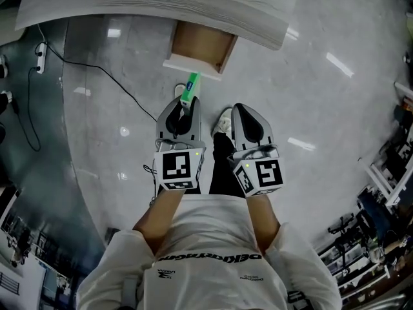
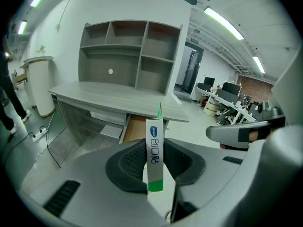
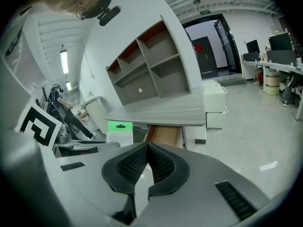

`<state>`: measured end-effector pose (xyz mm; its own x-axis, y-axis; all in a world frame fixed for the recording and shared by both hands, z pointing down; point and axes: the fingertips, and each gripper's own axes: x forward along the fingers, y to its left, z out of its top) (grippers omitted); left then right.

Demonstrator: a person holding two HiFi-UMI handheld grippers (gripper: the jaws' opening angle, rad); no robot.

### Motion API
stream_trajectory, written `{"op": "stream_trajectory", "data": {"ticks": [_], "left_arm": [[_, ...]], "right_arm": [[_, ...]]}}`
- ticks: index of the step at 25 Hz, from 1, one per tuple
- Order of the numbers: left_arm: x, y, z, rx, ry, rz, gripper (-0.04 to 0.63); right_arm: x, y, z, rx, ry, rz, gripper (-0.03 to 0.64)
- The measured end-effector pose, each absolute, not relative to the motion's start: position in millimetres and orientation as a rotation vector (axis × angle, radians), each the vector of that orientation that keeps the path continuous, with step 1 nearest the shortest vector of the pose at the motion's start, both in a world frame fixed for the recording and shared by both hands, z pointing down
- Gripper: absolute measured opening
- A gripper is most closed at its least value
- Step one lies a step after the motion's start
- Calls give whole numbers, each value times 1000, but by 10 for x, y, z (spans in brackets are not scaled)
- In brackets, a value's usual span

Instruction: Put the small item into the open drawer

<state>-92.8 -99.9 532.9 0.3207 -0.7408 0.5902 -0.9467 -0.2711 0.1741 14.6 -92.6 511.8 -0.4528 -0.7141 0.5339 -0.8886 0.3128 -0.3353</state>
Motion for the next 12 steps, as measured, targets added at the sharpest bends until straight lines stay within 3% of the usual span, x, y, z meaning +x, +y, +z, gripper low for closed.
{"op": "stream_trajectory", "data": {"ticks": [12], "left_arm": [[-931,-1260,5677,2085,-1495,564,97]], "right_arm": [[158,-951,5385,1442,-2277,913,31]]}}
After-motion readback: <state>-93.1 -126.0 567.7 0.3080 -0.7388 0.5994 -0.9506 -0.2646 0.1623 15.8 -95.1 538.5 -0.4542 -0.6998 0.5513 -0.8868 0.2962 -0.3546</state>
